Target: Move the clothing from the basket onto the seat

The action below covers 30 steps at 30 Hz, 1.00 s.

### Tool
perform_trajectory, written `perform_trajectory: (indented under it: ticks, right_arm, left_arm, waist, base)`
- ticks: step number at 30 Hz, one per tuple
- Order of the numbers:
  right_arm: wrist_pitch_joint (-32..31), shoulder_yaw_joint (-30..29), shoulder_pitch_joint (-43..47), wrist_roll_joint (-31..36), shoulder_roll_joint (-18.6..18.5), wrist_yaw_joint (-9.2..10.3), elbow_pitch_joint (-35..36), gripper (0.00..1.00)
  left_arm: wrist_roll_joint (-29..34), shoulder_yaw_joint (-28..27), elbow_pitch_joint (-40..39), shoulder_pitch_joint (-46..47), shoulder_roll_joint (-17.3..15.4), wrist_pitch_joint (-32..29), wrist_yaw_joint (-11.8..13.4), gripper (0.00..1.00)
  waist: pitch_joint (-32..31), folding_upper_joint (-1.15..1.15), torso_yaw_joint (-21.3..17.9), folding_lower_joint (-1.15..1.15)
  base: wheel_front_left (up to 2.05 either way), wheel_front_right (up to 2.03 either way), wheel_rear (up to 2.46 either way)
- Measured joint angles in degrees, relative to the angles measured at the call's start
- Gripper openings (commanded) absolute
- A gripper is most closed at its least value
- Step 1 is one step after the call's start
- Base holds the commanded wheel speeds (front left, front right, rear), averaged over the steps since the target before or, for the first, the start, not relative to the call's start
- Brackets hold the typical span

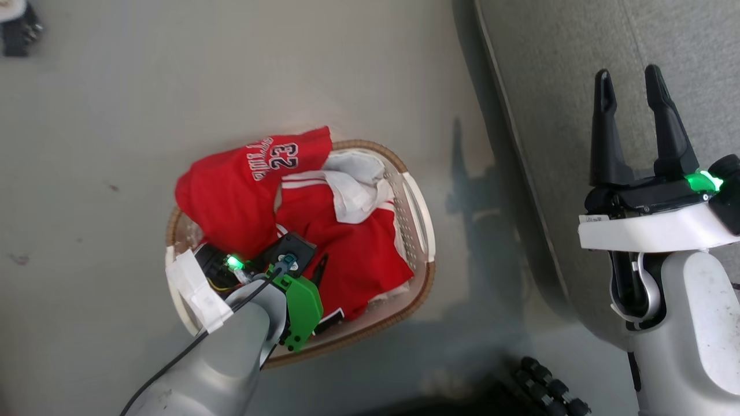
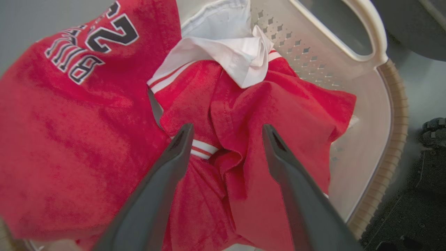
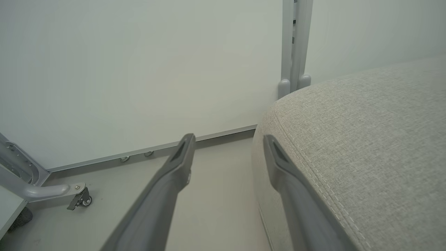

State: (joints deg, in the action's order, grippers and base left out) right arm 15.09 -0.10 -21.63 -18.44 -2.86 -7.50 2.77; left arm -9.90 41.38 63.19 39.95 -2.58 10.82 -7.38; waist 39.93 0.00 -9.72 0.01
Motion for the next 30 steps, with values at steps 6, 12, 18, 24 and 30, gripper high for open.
perform_trajectory:
  ticks: [6,12,18,24,30]
  right_arm:
    - [0.00,1.22,-1.02,-0.87,0.02,-0.01,1.97,1.00]
    - [0.01,1.67,-1.49,-2.27,0.02,-0.01,2.09,1.00]
    - [0.00,2.25,-1.50,-2.86,0.03,-0.01,1.97,1.00]
    - [0.01,2.57,-1.42,-3.03,0.03,-0.01,1.88,1.00]
    - [0.01,1.86,-1.30,-2.63,0.04,-0.01,1.70,1.00]
  left_arm:
    - [-1.18,3.25,2.94,2.69,-0.02,-0.40,-0.01,1.00]
    - [-2.81,4.79,6.10,3.31,-0.08,-0.19,-0.01,1.00]
    - [-4.65,6.43,7.70,3.66,-0.09,-2.20,-0.01,0.49]
    - [-7.77,8.47,8.09,3.38,-0.08,-6.22,-0.01,0.00]
    - [-10.39,9.87,7.06,3.18,-0.11,-4.78,-0.01,0.00]
  waist:
    - [6.19,0.00,-2.64,0.00]
    - [10.11,0.00,-5.38,0.00]
    - [11.85,0.00,-7.51,0.00]
    - [11.36,0.00,-7.79,0.00]
    - [10.72,0.00,-7.13,0.00]
  base:
    - [0.00,0.00,0.00]
    - [0.00,0.00,0.00]
    - [0.00,0.00,0.00]
    - [0.00,0.00,0.00]
    - [0.00,0.00,0.00]
